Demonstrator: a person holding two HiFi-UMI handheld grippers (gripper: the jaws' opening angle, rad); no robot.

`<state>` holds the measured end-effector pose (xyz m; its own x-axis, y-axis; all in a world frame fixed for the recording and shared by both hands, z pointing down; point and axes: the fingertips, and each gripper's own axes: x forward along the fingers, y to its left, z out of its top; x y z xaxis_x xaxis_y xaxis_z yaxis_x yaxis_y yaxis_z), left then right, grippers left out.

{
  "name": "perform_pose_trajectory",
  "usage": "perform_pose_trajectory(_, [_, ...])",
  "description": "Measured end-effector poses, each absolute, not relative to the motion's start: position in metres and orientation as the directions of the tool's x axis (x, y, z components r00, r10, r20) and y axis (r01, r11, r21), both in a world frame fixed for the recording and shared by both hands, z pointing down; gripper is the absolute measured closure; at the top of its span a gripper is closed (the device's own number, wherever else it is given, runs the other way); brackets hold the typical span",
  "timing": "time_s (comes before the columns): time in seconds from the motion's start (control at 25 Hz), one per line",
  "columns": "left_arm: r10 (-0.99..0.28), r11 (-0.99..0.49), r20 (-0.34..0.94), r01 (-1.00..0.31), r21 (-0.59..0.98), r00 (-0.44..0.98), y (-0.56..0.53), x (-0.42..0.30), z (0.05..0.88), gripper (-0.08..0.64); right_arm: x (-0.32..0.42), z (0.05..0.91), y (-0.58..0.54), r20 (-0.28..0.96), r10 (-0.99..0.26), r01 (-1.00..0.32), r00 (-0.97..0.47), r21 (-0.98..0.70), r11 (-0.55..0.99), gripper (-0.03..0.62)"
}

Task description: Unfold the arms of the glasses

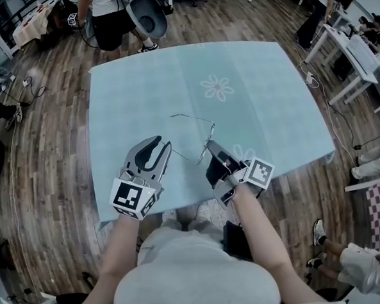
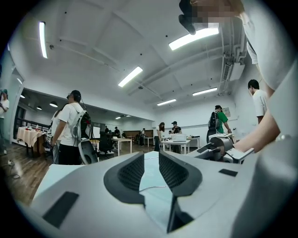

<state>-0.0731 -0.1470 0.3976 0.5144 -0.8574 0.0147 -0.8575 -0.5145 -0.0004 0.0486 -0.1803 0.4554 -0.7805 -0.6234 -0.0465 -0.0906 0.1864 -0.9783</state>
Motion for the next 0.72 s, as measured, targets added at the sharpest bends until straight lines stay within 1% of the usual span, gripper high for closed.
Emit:
perform_pose_trajectory(0.16, [-0.869, -0.494, -0.005, -0.869, 0.001, 0.494, -0.148, -0.071, 0.393, 0.476, 0.051, 0.451, -0.182, -0.053, -0.663, -0.094, -0.747, -0.978, 0.184, 0.581])
perform_pose_trajectory(0.28, [-0.874, -0.485, -0.015, -0.874, -0.015, 0.485, -0.147, -0.069, 0.391, 0.512, 0.051, 0.445, -0.183, -0.071, -0.682, -0.079, -0.728, -0.979, 0.186, 0.583])
perform_pose_trajectory(0.44, [-0.881, -0.472, -0.024, -0.881, -0.038, 0.473, -0.145, -0.066, 0.387, 0.545, 0.053, 0.436, -0.185, -0.072, -0.707, -0.123, -0.704, -0.967, 0.221, 0.581])
perform_pose_trajectory(0.6, [-0.896, -0.442, -0.015, -0.895, -0.058, 0.444, -0.146, -0.063, 0.384, 0.551, 0.055, 0.43, -0.184, -0.074, -0.737, -0.148, -0.671, -0.961, 0.232, 0.583])
perform_pose_trajectory(0.72, [-0.904, -0.425, -0.027, -0.904, -0.035, 0.426, -0.147, -0.066, 0.384, 0.551, 0.054, 0.429, -0.184, -0.078, -0.764, -0.151, -0.641, -0.963, 0.225, 0.581])
